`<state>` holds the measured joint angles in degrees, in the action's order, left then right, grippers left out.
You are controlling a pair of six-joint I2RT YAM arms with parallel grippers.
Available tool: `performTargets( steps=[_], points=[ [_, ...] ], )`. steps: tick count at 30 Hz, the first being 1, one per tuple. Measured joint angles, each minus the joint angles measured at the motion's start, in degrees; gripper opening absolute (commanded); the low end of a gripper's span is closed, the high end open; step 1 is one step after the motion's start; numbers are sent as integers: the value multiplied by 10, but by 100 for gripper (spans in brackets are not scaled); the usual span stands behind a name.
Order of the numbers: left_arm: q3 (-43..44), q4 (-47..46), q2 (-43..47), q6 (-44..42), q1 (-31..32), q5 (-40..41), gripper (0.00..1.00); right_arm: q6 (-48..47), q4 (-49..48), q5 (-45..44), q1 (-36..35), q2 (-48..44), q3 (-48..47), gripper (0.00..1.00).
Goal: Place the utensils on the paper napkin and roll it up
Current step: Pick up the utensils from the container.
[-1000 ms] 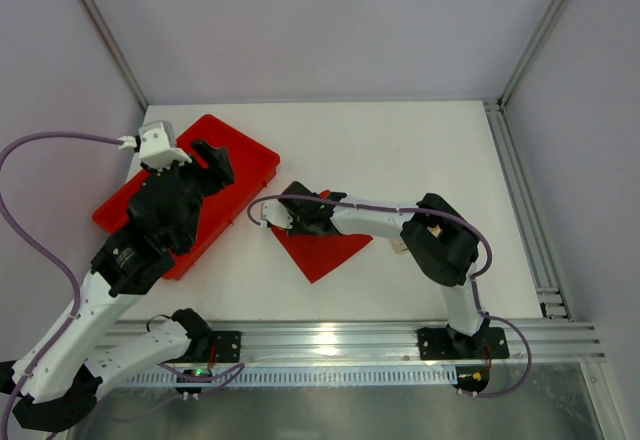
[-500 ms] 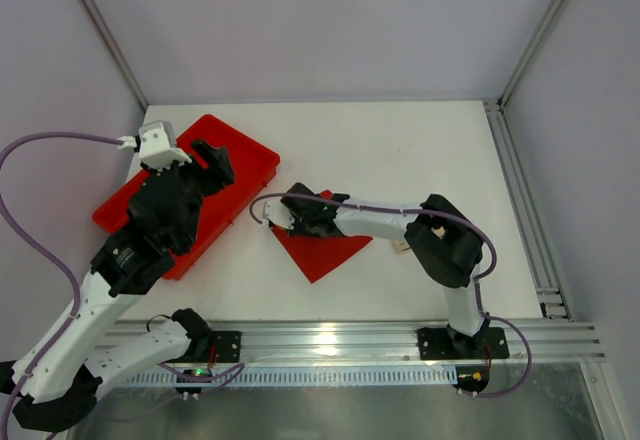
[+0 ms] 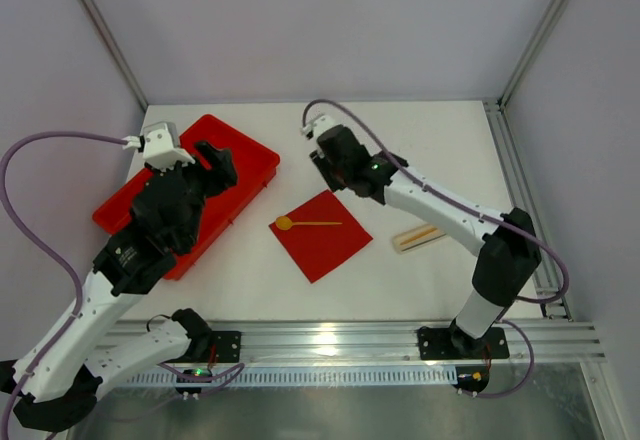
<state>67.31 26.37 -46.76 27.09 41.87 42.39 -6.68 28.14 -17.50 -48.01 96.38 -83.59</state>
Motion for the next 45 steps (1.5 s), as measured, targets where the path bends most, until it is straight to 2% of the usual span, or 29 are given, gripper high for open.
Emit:
performTargets(
  steps=[5,7,10,11,14,17,18,20,24,27,45],
  points=[
    [-2,0,-3,9,0,-11,68,196,101,-26,123,-8,-28,34],
    [-3,-2,-5,11,0,-16,68,264,137,-33,165,-23,-8,28],
    [-5,-6,-9,15,0,-26,68,362,180,-44,197,-70,43,25],
    [-6,-8,-9,16,0,-30,68,389,190,-46,202,-85,57,26],
    [-10,-13,-10,24,0,-41,68,482,233,-53,223,-138,97,44],
    [-12,-15,-14,27,0,-48,68,551,261,-57,253,-174,132,43],
    [-12,-17,-15,27,0,-50,68,573,269,-58,266,-183,146,38],
    [-12,-20,-16,28,0,-55,68,607,276,-57,294,-196,181,36],
    [-17,-26,-16,33,0,-61,68,635,263,-33,348,-210,269,31],
    [-21,-26,-16,38,0,-65,68,639,256,-19,367,-204,300,30],
    [-21,-26,-16,40,0,-80,68,643,152,-1,383,-107,302,29]
  ],
)
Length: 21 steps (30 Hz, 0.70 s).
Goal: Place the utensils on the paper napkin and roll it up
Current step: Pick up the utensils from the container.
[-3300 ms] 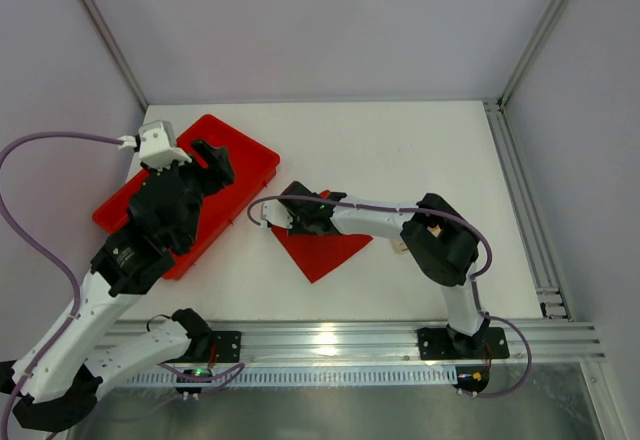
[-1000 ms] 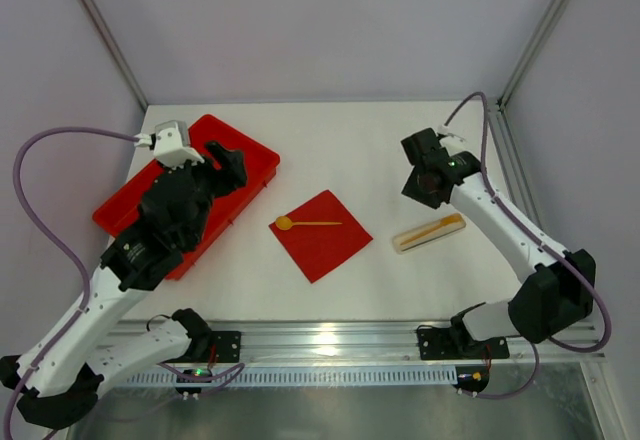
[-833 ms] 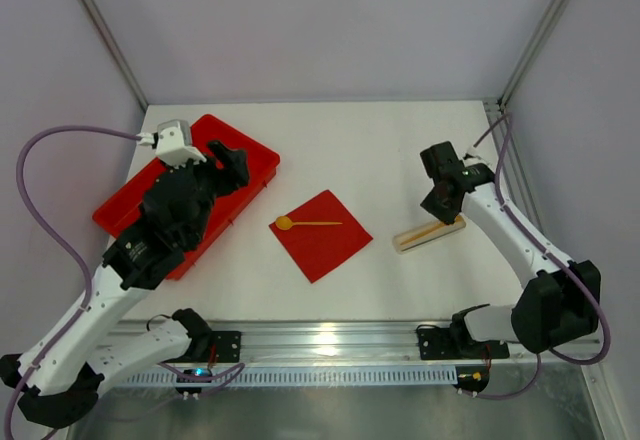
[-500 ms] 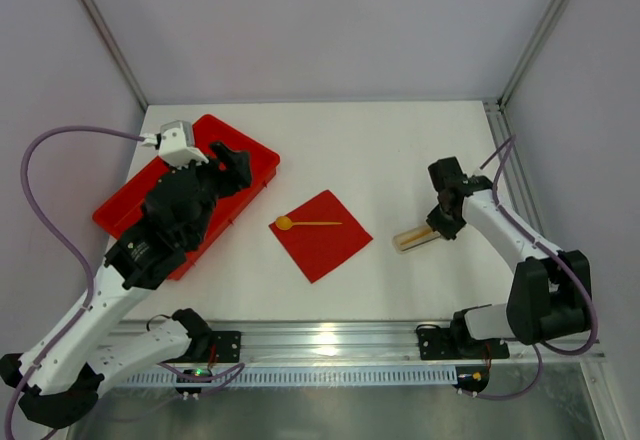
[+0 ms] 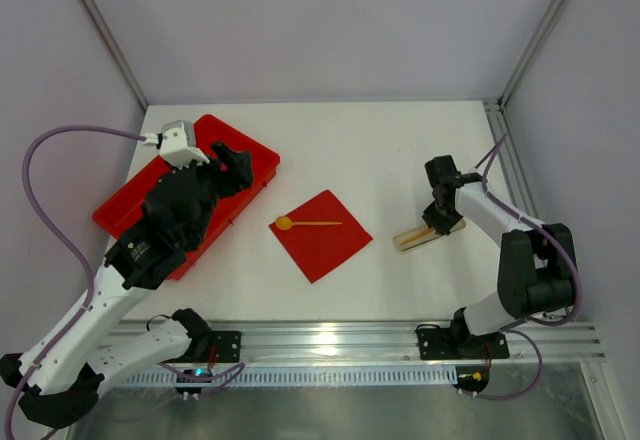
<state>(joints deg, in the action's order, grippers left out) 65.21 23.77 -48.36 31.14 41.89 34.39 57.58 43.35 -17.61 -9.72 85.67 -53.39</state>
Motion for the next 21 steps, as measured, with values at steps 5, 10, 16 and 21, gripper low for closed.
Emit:
performTargets(
  steps=[5,10,16,21],
  points=[
    [0,0,0,0,0,0,68,1,-16,2,3,17,0,29],
    [0,0,-1,0,0,0,68,1,-31,3,7,31,0,29],
    [0,0,-4,0,0,0,68,5,-43,4,9,49,0,29],
    [0,0,-4,0,0,0,68,8,-50,4,9,55,1,29]
  ],
)
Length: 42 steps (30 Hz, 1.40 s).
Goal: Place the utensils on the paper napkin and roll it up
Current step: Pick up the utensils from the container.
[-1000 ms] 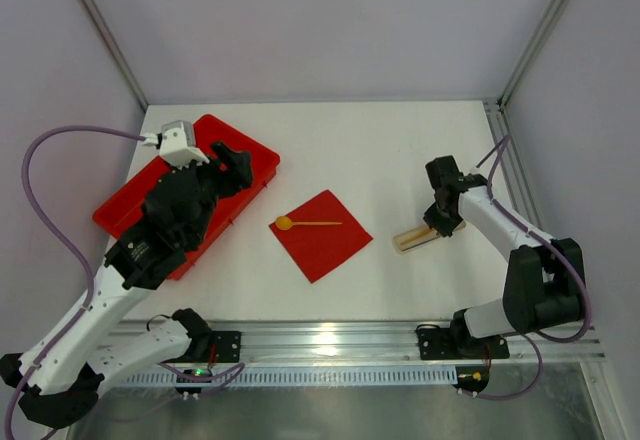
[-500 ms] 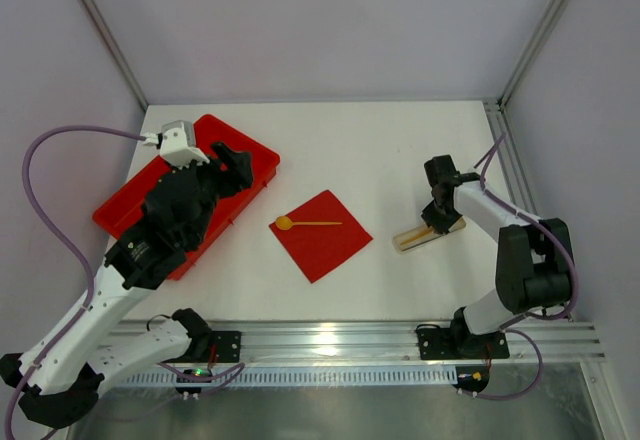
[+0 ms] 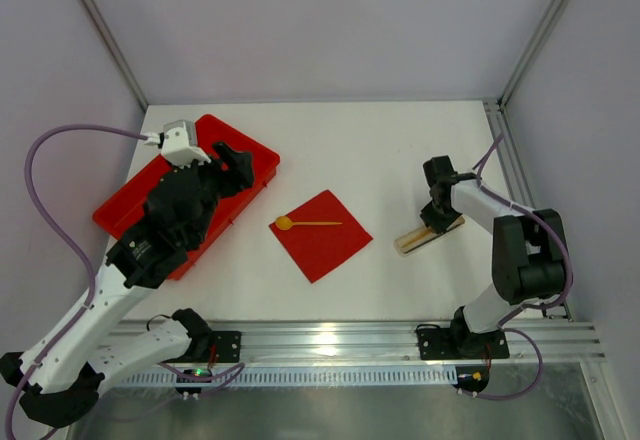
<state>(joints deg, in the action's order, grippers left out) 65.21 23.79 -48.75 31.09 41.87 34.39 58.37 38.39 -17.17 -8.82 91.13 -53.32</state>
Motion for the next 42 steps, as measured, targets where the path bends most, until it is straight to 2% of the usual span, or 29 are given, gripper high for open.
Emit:
performTargets(
  steps=[19,25,30,36,42],
  points=[
    [0,0,0,0,0,0,68,5,-10,-3,0,0,18,15],
    [0,0,0,0,0,0,68,3,14,-17,0,-45,18,4],
    [0,0,0,0,0,0,68,-5,24,-24,0,-90,17,4],
    [0,0,0,0,0,-3,68,-62,17,-24,-10,-112,3,3],
    [0,9,2,6,0,-8,70,-205,-50,9,-69,-189,-2,3]
  ],
)
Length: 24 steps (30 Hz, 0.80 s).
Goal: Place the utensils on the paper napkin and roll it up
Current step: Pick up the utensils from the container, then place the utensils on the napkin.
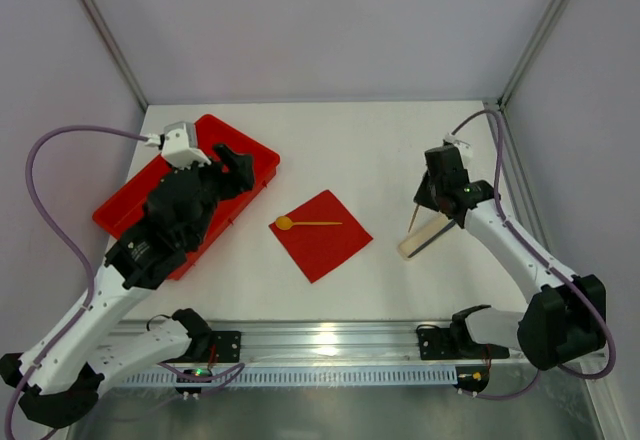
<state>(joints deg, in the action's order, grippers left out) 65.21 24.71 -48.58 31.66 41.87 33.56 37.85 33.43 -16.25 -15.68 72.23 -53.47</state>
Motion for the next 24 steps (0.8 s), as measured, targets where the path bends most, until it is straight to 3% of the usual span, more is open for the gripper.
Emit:
performTargets(
  steps=[3,12,17,24],
  points=[
    [1,24,4,9,0,10,71,-93,-31,26,-30,-8,-27,3],
    [14,145,77,16,0,92,73,-322,-96,67,-113,92,-110,4],
    [18,158,116,-26,0,143,73,-418,-119,88,-133,111,-116,4],
    [16,160,94,-69,0,165,77,-556,-126,89,-191,152,-137,4]
  ],
)
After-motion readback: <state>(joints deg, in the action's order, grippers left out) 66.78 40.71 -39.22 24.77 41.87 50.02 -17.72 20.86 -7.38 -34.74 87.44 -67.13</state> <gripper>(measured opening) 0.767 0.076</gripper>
